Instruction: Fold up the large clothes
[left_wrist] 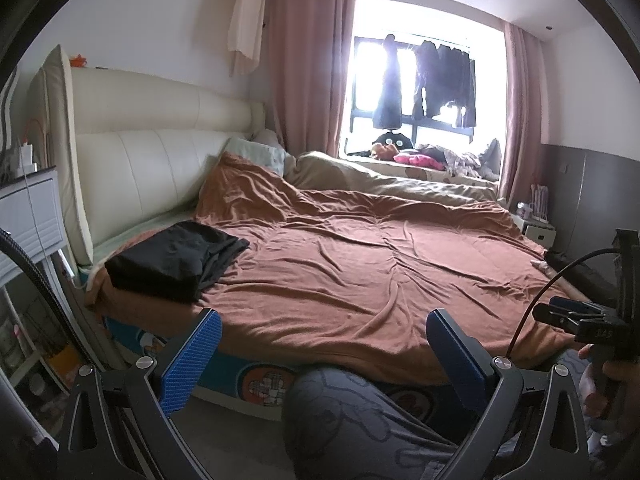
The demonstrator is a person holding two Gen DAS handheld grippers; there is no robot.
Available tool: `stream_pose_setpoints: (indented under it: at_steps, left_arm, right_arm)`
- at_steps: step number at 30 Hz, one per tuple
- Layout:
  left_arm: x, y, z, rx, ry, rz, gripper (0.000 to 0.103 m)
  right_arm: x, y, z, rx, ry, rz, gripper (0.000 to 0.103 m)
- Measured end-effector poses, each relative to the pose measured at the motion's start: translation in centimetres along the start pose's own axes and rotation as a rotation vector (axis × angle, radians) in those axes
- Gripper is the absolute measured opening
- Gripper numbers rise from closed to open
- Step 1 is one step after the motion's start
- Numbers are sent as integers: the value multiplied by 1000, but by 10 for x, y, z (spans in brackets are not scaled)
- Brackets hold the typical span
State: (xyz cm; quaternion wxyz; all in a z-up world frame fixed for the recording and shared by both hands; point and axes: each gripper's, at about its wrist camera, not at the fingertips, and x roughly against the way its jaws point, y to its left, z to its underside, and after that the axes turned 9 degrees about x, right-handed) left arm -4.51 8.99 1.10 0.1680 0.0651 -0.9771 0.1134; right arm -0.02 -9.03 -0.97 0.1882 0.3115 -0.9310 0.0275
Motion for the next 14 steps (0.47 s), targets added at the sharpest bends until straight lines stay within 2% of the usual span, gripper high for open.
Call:
stream_pose_setpoints:
  at_steps: [14]
  left_arm:
    - [11, -4, -4, -8, -40, 24, 103]
  right_arm:
    - [2, 2, 3, 8, -2, 15, 103]
